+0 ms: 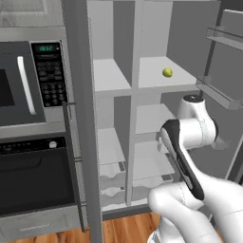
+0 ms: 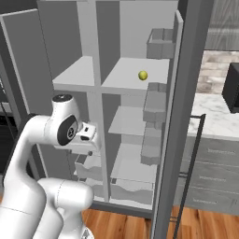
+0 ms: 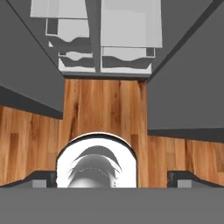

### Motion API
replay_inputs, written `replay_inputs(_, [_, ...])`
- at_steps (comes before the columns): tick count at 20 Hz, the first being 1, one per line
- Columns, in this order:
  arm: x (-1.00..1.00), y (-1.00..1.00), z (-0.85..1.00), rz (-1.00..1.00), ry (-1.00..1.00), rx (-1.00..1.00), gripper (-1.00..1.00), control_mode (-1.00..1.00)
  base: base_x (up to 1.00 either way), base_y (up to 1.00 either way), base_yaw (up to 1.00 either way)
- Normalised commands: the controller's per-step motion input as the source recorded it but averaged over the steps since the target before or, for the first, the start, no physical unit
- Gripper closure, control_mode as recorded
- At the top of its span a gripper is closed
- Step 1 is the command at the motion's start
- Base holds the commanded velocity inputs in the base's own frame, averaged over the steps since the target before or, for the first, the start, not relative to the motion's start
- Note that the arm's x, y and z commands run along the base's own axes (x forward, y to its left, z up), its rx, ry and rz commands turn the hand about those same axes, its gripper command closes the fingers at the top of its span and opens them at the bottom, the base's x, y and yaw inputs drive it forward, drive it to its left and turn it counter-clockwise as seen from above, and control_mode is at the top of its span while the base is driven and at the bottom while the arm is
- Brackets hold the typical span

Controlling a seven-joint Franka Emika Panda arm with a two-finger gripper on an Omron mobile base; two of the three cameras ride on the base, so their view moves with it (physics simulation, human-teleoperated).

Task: Retrieve a lemon from the fridge and place it on the cutting board with the fish.

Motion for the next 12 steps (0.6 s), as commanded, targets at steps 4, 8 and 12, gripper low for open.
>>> replay_inputs(4, [-0.12,0.0,0.27,-0.04,0.04,0.08,-1.0,-1.0,0.0,0.0,0.0])
replay_inputs(8, [-0.19,0.0,0.2,0.0,0.0,0.12,-1.0,-1.0,0.0,0.0,0.0])
replay_inputs(12, [-0.02,0.25,-0.01,0.0,0.0,0.01,-1.0,-1.0,0.0,0.0,0.0])
